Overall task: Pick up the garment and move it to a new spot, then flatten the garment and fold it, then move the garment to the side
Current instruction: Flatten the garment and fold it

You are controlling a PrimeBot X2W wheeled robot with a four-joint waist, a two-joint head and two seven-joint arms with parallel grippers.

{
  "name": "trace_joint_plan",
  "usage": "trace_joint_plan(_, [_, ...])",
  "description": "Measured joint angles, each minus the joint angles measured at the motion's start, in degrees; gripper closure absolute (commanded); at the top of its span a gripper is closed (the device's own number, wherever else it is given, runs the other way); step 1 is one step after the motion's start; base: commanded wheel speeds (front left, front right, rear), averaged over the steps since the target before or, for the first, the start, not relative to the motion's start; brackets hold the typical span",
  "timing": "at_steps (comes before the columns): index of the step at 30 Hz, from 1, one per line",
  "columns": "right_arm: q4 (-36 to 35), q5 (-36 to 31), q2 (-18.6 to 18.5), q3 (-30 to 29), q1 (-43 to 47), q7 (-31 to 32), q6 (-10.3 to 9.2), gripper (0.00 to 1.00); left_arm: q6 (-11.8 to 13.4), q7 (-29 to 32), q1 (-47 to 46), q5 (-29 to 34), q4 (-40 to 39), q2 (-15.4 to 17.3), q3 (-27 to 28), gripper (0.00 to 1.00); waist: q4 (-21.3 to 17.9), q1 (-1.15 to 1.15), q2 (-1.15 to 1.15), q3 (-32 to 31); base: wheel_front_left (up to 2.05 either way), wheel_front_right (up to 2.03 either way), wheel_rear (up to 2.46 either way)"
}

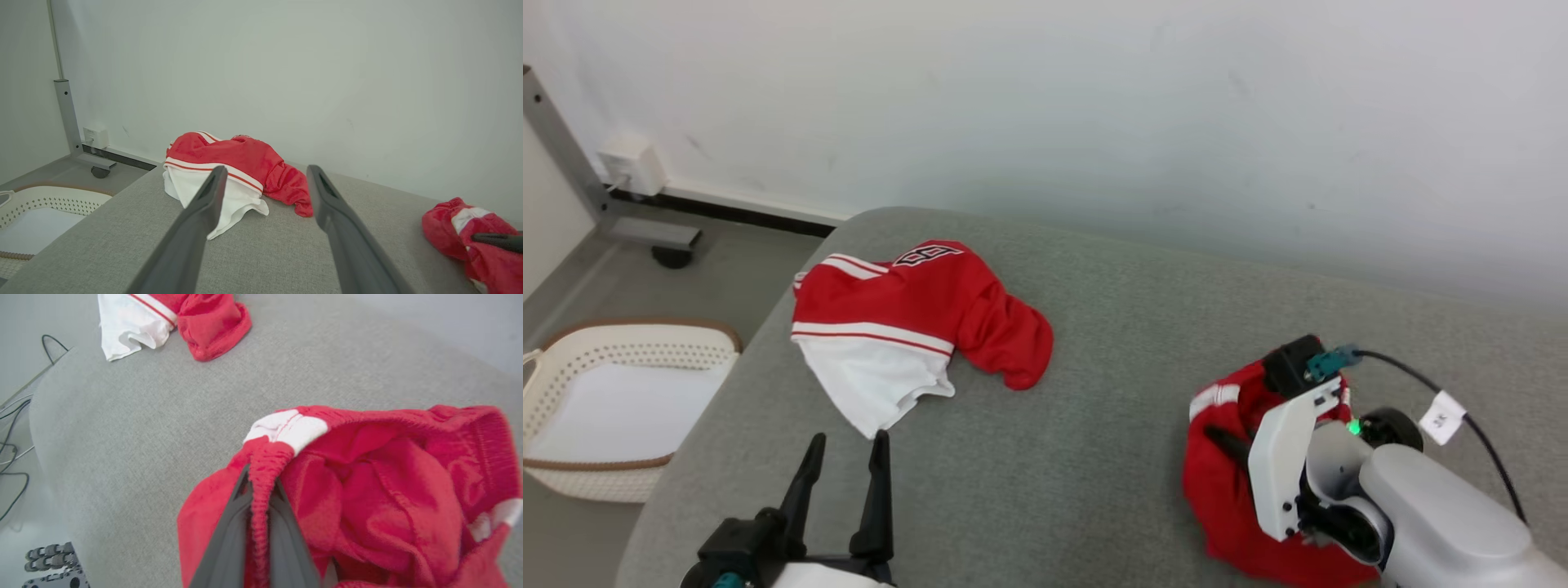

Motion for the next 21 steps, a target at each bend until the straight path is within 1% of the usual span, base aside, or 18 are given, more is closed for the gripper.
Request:
trace_joint_plan(4, [-6.64,2.11,-2.72,-0.86,-0.4,-5.36,0.0,1.0,-0.37,-0.01,0.63,0.8,-0.03,0.0,0.43,0.0,-2.29,0.0,0.0,-0.46,0.0,0.0,0.0])
trace_joint_plan(8, [-11.38,2.48,-8.32,-2.94,-0.07,-9.8,0.05,1.0,-0.51,0.0,0.79,0.96,-0.19,0.01,0.7,0.0,-5.17,0.0,0.0,-0.85,0.0,0.0,0.0])
trace_joint_plan(11, [-15.1,3.39,-11.87,-5.32,1.88,-11.94,0.05,1.0,-0.59,-0.01,0.96,1.0,-0.23,-0.01,0.66,0.0,-7.63,0.0,0.0,-1.05,0.0,0.0,0.0])
trace_joint_plan(14, [-18.37,3.68,-15.61,-7.94,4.75,-12.72,0.07,1.0,-0.68,-0.01,1.19,0.96,-0.27,0.01,0.62,0.0,-10.23,0.0,0.0,-1.14,0.0,0.0,0.0])
trace_joint_plan(18, [-20.84,3.76,-20.6,-12.71,10.63,-12.61,0.05,1.0,-0.43,0.0,1.21,0.58,-0.7,0.0,0.24,0.0,-13.62,0.0,0.0,-0.95,0.0,0.0,0.0])
trace_joint_plan(21, [-21.99,3.78,-22.85,-16.39,15.44,-12.16,0.05,1.0,-0.42,-0.01,1.22,0.49,-0.79,0.0,0.03,0.0,-15.95,0.0,0.0,-0.55,0.0,0.0,0.0])
